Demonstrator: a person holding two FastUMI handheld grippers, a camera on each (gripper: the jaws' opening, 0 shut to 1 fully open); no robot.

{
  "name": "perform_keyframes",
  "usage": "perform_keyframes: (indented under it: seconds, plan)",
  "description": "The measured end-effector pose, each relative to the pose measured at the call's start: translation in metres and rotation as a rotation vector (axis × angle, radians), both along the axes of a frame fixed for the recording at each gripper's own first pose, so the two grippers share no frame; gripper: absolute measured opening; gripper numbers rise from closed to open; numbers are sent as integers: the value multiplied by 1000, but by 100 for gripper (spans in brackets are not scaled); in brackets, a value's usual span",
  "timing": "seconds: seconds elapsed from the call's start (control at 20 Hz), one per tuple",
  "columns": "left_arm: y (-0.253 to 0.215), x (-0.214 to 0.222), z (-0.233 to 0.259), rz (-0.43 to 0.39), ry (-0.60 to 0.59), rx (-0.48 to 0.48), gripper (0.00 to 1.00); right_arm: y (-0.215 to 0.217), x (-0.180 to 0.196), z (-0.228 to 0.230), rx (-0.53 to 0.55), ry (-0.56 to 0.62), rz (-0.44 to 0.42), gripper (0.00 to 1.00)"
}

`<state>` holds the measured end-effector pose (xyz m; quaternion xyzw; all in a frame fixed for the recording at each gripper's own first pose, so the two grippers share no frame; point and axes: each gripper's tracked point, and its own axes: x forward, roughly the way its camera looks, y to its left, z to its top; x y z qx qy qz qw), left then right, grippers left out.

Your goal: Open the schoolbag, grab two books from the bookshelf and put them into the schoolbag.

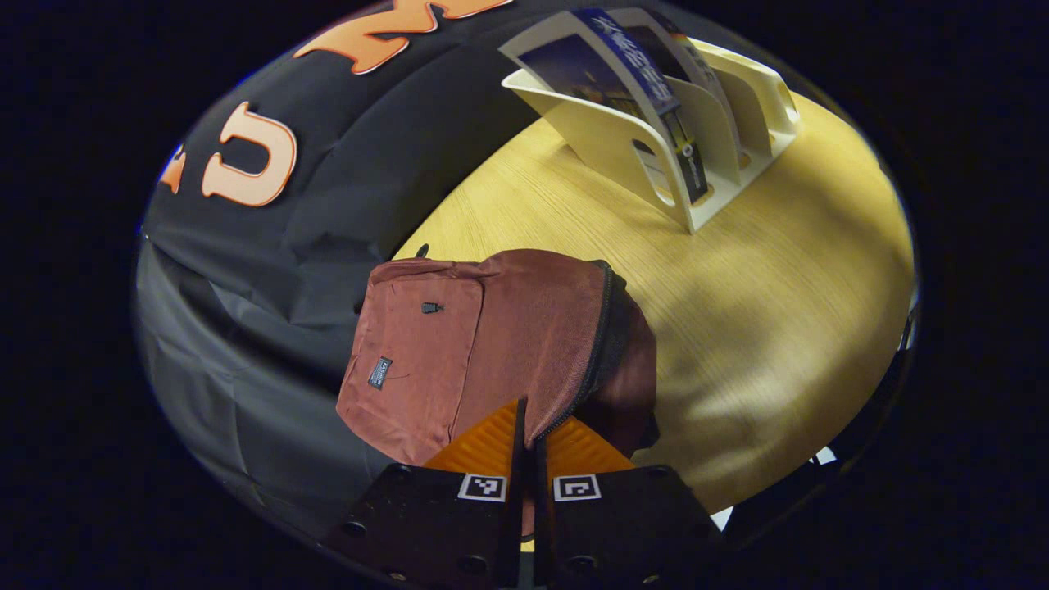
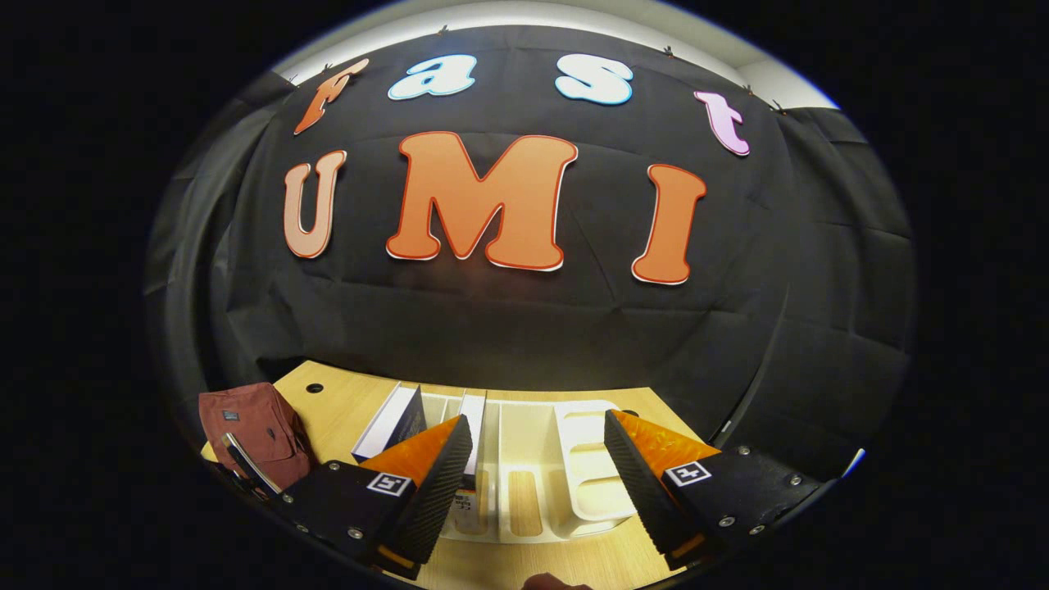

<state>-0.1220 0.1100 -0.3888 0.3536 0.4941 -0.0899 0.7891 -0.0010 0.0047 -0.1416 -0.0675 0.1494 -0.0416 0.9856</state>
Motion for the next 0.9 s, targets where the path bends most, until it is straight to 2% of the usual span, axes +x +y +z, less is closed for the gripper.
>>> perform_keyframes:
  seconds: [0.5,0.75,0.9]
  plan:
    - [33,44,62,-10,18,-84,5,24,21,33,-17,-33,53,96]
    - [44,70,94,-35,25,-135,5,40,33,35,-22,18,97,96]
    - [55,89,112,-42,26,-169,5,52,42,34,13,85,127,96]
